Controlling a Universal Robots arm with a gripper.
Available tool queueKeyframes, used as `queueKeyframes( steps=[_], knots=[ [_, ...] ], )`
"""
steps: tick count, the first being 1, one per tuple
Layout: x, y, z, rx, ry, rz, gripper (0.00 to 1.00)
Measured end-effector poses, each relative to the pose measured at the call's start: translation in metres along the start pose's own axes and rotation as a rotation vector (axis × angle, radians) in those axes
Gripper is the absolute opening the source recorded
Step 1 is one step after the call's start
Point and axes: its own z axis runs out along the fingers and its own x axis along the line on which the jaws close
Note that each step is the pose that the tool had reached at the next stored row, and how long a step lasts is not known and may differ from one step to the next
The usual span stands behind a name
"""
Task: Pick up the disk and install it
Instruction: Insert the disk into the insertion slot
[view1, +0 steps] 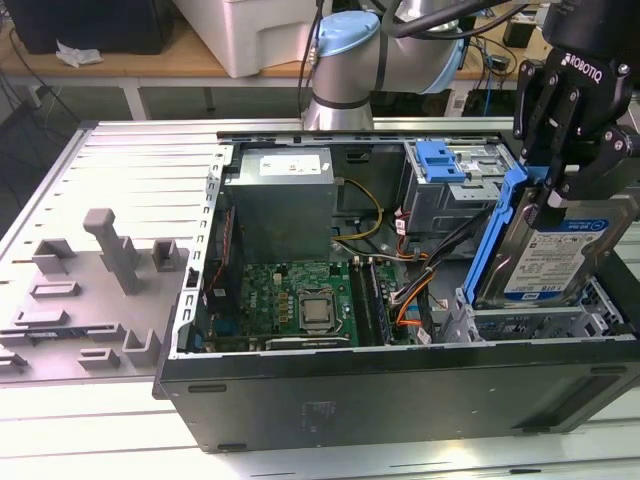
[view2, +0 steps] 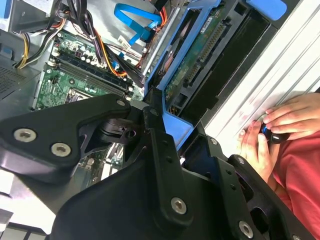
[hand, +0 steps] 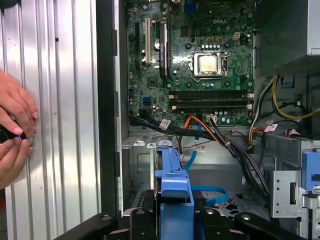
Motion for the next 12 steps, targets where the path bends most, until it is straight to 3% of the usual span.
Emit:
queueKeyframes(
  steps=[12],
  knots=[
    [0.0001, -0.0001, -0.0018, 0.0017, 0.0002, -0.021, 0.37]
  ],
)
